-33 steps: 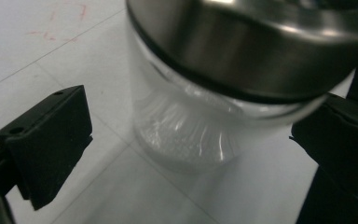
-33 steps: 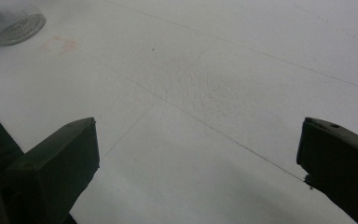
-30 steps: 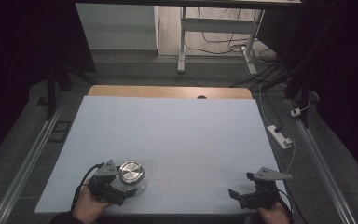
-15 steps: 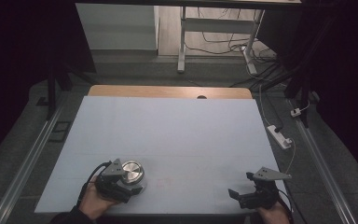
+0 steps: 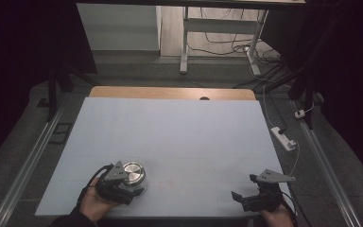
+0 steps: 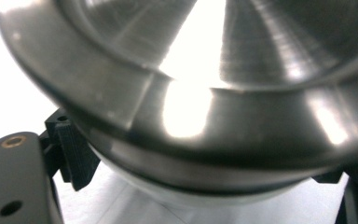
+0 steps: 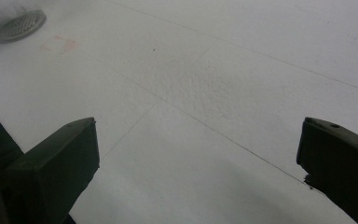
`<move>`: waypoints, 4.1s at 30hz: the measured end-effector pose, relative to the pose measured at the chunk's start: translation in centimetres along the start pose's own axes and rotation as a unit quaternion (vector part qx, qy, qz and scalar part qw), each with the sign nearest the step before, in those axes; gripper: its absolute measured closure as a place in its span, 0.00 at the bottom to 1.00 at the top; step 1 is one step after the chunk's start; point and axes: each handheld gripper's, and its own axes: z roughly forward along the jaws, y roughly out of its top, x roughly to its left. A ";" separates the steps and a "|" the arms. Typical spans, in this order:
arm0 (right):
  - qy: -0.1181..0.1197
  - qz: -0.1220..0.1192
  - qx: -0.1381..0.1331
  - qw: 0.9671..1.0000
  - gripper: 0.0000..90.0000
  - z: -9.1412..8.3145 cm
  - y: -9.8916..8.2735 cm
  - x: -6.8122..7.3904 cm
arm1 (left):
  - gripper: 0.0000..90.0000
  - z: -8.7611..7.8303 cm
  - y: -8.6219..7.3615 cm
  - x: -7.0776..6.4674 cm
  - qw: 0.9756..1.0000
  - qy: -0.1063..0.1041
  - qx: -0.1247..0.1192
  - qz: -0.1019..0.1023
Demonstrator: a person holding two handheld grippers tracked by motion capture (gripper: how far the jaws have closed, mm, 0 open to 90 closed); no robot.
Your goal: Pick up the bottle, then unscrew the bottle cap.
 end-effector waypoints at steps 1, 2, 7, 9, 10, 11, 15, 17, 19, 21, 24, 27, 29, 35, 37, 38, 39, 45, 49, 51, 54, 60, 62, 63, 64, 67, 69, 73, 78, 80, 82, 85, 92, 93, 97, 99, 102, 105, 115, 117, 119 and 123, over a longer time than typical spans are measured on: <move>0.000 0.000 0.000 1.000 0.00 0.0 0.0 0.0 | 0.17 -0.1 0.0 0.1 1.000 -0.001 -0.005 -0.002; 0.000 0.000 0.000 1.000 0.00 0.0 0.0 0.0 | 0.17 -0.2 0.1 0.1 1.000 -0.002 -0.007 -0.002; -0.001 -0.001 0.000 1.000 0.00 0.0 0.0 0.0 | 0.17 -0.3 0.5 0.2 1.000 -0.009 -0.005 -0.001; 0.000 -0.001 0.001 1.000 0.00 0.0 0.0 0.0 | 0.17 -0.4 1.0 0.1 1.000 -0.013 -0.004 0.004; 0.000 -0.001 0.001 1.000 0.00 0.0 0.0 0.0 | 0.17 -0.4 1.0 0.1 1.000 -0.013 -0.004 0.004; -0.001 0.000 0.001 1.000 0.00 0.1 0.0 0.0 | 0.17 -0.5 1.4 0.1 1.000 -0.014 -0.006 0.007; 0.000 0.000 0.000 1.000 0.00 0.1 0.0 0.0 | 0.17 -0.6 2.2 0.1 1.000 -0.024 -0.011 0.007; 0.000 0.001 0.000 1.000 0.00 0.1 0.0 0.0 | 0.17 -0.8 3.1 0.1 0.999 -0.029 -0.014 0.015; 0.000 0.002 -0.001 1.000 0.00 0.1 0.0 -0.1 | 0.18 -0.8 3.7 0.0 0.999 -0.034 -0.016 0.018; 0.000 0.002 -0.001 1.000 0.00 0.1 0.0 -0.1 | 0.17 -0.9 3.9 0.0 0.999 -0.037 -0.018 0.020; 0.000 0.002 -0.002 1.000 0.00 0.1 0.0 -0.1 | 0.18 -0.9 5.0 0.0 0.998 -0.047 -0.021 0.027; 0.000 0.002 -0.002 1.000 0.00 0.1 0.1 -0.1 | 0.17 -0.8 5.8 -0.1 0.998 -0.051 -0.020 0.034; 0.000 0.002 -0.002 1.000 0.00 0.1 0.1 -0.1 | 0.18 -0.7 6.4 -0.1 0.998 -0.055 -0.020 0.039; 0.000 0.000 -0.003 1.000 0.00 0.1 0.1 -0.1 | 0.18 -0.2 8.1 -0.3 0.996 -0.062 -0.022 0.052; 0.000 0.000 -0.003 1.000 0.00 0.1 0.1 -0.1 | 0.18 -0.1 8.7 -0.4 0.996 -0.065 -0.021 0.054; 0.000 0.000 -0.004 1.000 0.00 0.1 0.1 -0.1 | 0.17 0.0 8.9 -0.4 0.996 -0.067 -0.022 0.053; 0.000 -0.001 -0.004 1.000 0.00 0.1 0.1 -0.1 | 0.18 0.1 9.1 -0.4 0.996 -0.069 -0.020 0.054; 0.000 -0.002 -0.004 1.000 0.00 0.1 0.1 0.0 | 0.18 0.7 10.2 -0.4 0.995 -0.077 -0.023 0.057; 0.000 -0.004 -0.005 1.000 0.00 0.1 0.1 0.0 | 0.18 1.1 11.1 -0.8 0.994 -0.082 -0.022 0.070; 0.000 -0.005 -0.004 1.000 0.00 0.1 0.1 0.0 | 0.18 1.3 11.5 -1.0 0.993 -0.085 -0.022 0.073; 0.001 -0.005 -0.003 1.000 0.00 0.1 0.1 0.0 | 0.17 1.5 11.9 -1.2 0.993 -0.086 -0.017 0.080; -0.003 -0.010 0.001 1.000 0.00 0.2 0.1 0.1 | 0.17 1.9 12.1 -1.4 0.993 -0.091 -0.013 0.080; -0.006 -0.012 0.001 1.000 0.00 0.2 0.1 0.2 | 0.18 2.0 12.0 -1.2 0.993 -0.091 -0.012 0.076; -0.007 -0.012 0.000 1.000 0.00 0.2 0.1 0.2 | 0.18 2.0 12.0 -1.2 0.993 -0.091 -0.012 0.076; -0.009 -0.011 -0.001 1.000 0.00 0.2 0.1 0.2 | 0.18 2.0 12.0 -1.2 0.993 -0.091 -0.013 0.074; -0.008 -0.008 0.000 1.000 0.00 0.2 0.2 0.1 | 0.18 1.9 12.1 -1.1 0.993 -0.094 -0.016 0.070; -0.007 -0.007 0.001 1.000 0.00 0.2 0.3 0.2 | 0.18 1.9 12.1 -1.0 0.993 -0.095 -0.019 0.068; 0.001 -0.014 -0.004 1.000 0.00 0.2 0.6 0.6 | 0.18 1.9 12.0 -0.9 0.994 -0.092 -0.019 0.064; 0.011 -0.019 -0.018 1.000 0.00 0.1 1.1 1.1 | 0.18 2.0 12.0 -0.8 0.994 -0.092 -0.018 0.061; 0.014 -0.022 -0.022 0.999 0.00 0.1 1.3 1.3 | 0.18 2.1 11.9 -0.8 0.994 -0.093 -0.017 0.062; 0.018 -0.029 -0.024 0.999 0.00 0.2 1.6 1.6 | 0.18 2.1 11.9 -0.8 0.994 -0.093 -0.015 0.063; 0.023 -0.037 -0.028 0.999 0.00 0.4 1.9 2.0 | 0.18 2.1 11.9 -0.8 0.994 -0.092 -0.016 0.063; 0.043 -0.049 -0.034 0.997 0.00 1.0 2.9 3.0 | 0.18 2.1 11.9 -0.8 0.994 -0.092 -0.013 0.065; 0.046 -0.050 -0.035 0.997 0.00 1.1 3.0 3.1 | 0.18 2.1 11.9 -0.8 0.994 -0.092 -0.015 0.062; 0.069 -0.052 -0.049 0.995 0.00 1.4 3.7 3.5 | 0.17 2.2 11.8 -0.7 0.993 -0.096 -0.017 0.061; 0.080 -0.053 -0.055 0.994 0.00 1.5 4.1 3.8 | 0.18 2.2 11.9 -0.7 0.993 -0.098 -0.018 0.061; 0.094 -0.059 -0.060 0.992 0.00 1.8 4.9 4.3 | 0.18 2.2 11.9 -0.7 0.993 -0.100 -0.020 0.060; 0.106 -0.067 -0.059 0.990 0.00 2.1 5.7 4.9 | 0.17 2.2 11.8 -0.8 0.993 -0.100 -0.022 0.058; 0.127 -0.084 -0.047 0.987 0.00 3.5 8.4 6.5 | 0.18 2.1 11.8 -0.8 0.993 -0.093 -0.025 0.061; 0.125 -0.086 -0.045 0.987 0.00 4.0 9.3 7.0 | 0.18 2.1 11.8 -0.9 0.994 -0.092 -0.025 0.061; 0.123 -0.087 -0.046 0.988 0.00 4.3 9.9 7.4 | 0.18 2.1 11.8 -0.9 0.994 -0.091 -0.024 0.062; 0.124 -0.092 -0.055 0.986 0.00 4.9 11.2 8.0 | 0.18 2.2 11.8 -1.0 0.994 -0.089 -0.020 0.061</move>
